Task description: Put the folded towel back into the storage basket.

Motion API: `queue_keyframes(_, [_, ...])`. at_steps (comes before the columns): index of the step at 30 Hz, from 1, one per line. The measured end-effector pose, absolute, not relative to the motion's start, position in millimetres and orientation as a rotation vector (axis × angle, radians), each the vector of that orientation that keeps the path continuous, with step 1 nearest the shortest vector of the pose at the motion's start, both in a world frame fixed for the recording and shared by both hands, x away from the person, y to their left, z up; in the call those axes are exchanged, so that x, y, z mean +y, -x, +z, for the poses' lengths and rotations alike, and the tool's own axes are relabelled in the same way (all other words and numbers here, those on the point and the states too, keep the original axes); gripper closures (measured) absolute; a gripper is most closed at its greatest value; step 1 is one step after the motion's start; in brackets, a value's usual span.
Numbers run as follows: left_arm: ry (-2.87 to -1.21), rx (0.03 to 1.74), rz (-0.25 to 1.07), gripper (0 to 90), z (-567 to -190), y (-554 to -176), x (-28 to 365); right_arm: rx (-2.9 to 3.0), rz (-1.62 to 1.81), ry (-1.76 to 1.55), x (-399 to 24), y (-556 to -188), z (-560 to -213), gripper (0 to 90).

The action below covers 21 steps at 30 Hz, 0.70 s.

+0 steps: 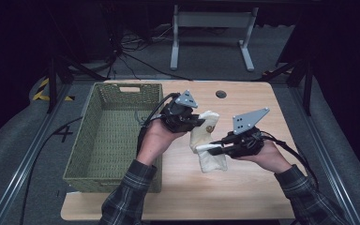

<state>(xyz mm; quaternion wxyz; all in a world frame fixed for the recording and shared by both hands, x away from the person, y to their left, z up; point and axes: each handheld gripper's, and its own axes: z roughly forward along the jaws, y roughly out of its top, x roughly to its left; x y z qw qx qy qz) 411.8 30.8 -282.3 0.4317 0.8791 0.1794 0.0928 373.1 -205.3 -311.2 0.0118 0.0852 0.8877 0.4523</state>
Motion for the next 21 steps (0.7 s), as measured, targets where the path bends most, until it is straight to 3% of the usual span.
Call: queue_keyframes(21, [-2.132,0.441,0.325,81.6,-274.1,-428.6,124.8,2.778,1.392,-0.210,-101.1,-400.0,-291.5,79.5])
